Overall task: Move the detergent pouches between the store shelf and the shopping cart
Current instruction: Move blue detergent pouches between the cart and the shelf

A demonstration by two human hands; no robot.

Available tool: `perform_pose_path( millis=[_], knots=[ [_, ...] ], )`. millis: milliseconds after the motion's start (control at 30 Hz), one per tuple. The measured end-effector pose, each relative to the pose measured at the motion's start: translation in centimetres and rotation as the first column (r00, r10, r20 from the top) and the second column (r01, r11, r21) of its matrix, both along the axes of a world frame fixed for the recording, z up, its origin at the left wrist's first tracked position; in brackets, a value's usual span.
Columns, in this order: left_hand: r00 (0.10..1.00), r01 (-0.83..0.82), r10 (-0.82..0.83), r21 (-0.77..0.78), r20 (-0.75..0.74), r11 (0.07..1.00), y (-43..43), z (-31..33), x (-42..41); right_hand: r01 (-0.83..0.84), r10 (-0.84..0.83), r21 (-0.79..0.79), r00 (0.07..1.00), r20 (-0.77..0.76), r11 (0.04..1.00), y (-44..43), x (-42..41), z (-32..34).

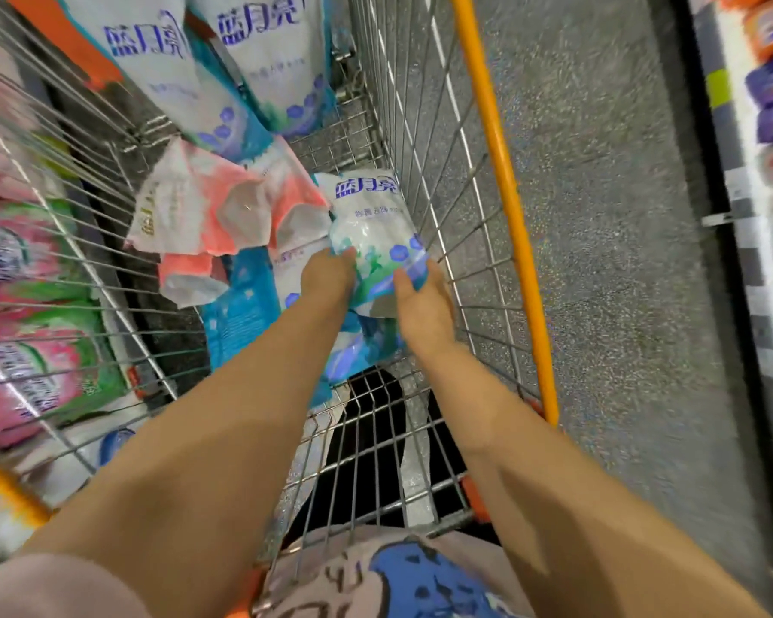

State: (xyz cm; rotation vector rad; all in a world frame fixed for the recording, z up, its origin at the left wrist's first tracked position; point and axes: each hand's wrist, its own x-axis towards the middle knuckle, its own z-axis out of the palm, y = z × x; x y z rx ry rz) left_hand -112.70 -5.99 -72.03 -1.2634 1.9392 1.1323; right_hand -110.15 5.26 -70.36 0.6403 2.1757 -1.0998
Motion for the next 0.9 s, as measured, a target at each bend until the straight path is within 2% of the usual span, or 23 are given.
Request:
perform_pose_path(
  millis=[100, 233, 300, 433, 633, 700, 900],
  knots=[
    [0.991, 0.008, -0.009, -0.007, -0.134, 1.0, 0.2, 2.3, -1.0, 0.098, -0.095, -0.057, 0.994, 0.051, 0.994, 0.5, -0.6, 1.2],
    [0.962, 0.126, -0.141, -0.076, -0.232, 0.989, 0.6, 6.8, -2.2, 0.296, -0.253, -0.201, 0.943, 0.216, 0.934, 0.8, -0.2, 2.0],
    [0.945, 0.136, -0.146, -0.052, -0.292, 0.989, 0.5, 8.8, -1.9, 0.46, -0.358, -0.284, 0.868, 0.345, 0.841, 0.6, 0.3, 2.7],
    [0.91, 0.139, -0.116, 0.03, -0.398, 0.99, 0.0, 13.3, 0.4, 0.648, -0.383, -0.491, 0.752, 0.537, 0.582, -0.1, 0.4, 4.5],
    [0.858, 0.086, 0.023, 0.188, -0.514, 0.978, -0.2, 20.6, 2.8, 0.583, -0.154, -0.754, 0.811, 0.565, 0.304, -0.8, -0.3, 8.8],
    [0.823, 0.12, -0.001, 0.172, -0.568, 0.978, 0.1, 22.9, 3.5, 0.557, -0.12, -0.805, 0.83, 0.544, 0.206, -1.1, -0.5, 10.4],
    [0.669, 0.136, -0.01, 0.109, -0.743, 0.985, 1.7, 30.6, 4.8, 0.411, -0.043, -0.911, 0.911, 0.409, 0.045, -1.6, -2.1, 18.0]
  ],
)
